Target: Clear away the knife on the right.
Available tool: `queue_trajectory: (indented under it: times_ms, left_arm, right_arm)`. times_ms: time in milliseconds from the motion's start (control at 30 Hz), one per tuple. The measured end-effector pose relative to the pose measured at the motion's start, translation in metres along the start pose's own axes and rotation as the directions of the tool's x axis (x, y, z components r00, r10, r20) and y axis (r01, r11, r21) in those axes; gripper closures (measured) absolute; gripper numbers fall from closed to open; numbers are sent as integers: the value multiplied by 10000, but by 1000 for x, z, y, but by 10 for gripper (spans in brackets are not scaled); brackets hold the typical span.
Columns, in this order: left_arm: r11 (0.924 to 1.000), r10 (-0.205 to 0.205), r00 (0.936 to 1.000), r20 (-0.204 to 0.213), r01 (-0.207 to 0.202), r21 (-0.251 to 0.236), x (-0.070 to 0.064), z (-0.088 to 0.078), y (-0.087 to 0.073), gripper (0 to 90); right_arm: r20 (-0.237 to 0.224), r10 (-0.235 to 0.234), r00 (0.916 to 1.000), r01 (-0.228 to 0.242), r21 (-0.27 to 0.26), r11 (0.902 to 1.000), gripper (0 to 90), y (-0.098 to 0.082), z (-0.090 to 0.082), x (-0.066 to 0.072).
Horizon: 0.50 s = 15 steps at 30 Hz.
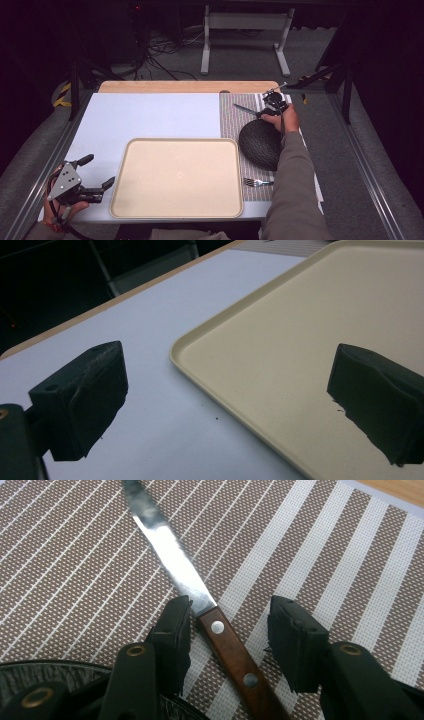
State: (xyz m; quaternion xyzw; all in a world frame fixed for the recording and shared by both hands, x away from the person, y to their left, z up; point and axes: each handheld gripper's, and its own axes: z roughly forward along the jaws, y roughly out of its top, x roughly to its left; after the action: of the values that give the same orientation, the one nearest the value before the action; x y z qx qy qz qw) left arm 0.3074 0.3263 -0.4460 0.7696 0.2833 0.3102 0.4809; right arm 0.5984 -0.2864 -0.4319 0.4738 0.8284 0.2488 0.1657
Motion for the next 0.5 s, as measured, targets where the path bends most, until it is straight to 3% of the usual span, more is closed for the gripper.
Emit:
queue_trajectory:
  times_ms: [200,333,500]
  left_arm:
    - [10000,-72,9998,194,72,3,-1,0,0,36]
    - [9996,-298,9994,191,298,20,4,1,-2,36]
    - [9994,-318,9990,304,313,173,5,3,-3,35]
  right_arm:
    - [11,137,9999,-136,-311,9994,658,-5,-1,-4]
    - [45,-196,9998,197,-335,9992,782,-3,0,-1]
    - [466,-747,9961,757,-202,9969,785,0,1,5]
